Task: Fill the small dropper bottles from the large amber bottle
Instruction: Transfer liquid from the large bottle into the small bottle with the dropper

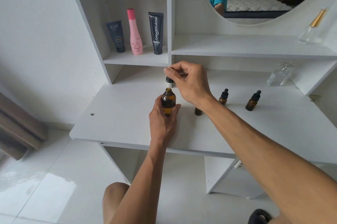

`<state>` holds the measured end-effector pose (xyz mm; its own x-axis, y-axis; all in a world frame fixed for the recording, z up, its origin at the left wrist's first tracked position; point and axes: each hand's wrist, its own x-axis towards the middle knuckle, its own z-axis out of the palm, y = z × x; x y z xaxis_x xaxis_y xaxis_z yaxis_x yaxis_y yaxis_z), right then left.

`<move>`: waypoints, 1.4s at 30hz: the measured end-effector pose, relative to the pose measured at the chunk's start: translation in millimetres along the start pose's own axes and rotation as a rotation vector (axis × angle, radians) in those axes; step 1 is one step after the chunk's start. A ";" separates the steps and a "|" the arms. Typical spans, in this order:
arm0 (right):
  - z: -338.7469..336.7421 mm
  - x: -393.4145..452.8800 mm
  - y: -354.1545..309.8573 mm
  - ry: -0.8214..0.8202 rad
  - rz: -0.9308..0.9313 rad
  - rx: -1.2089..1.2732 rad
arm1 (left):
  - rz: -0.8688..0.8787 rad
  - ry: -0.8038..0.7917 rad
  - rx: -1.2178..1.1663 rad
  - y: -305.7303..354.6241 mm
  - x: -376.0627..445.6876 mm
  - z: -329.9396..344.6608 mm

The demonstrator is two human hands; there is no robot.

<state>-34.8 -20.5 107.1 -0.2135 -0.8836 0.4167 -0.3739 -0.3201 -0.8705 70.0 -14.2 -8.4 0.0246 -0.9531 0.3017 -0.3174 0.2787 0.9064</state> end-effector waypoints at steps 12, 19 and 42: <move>-10.2 8.6 -18.6 0.065 -0.027 0.049 | -0.018 -0.002 0.021 2.4 -0.2 -0.5; -16.3 13.0 -26.1 0.117 -0.034 0.038 | -0.003 0.001 0.031 2.8 -0.7 -1.4; -87.4 -1.3 6.6 0.275 0.047 -0.073 | -0.048 0.003 0.019 5.7 -1.8 -0.9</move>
<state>-115.9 8.4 123.7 -0.4651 -0.7679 0.4405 -0.4198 -0.2467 -0.8734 68.9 -10.8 -3.5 0.0426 -0.9649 0.2592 -0.3336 0.2308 0.9140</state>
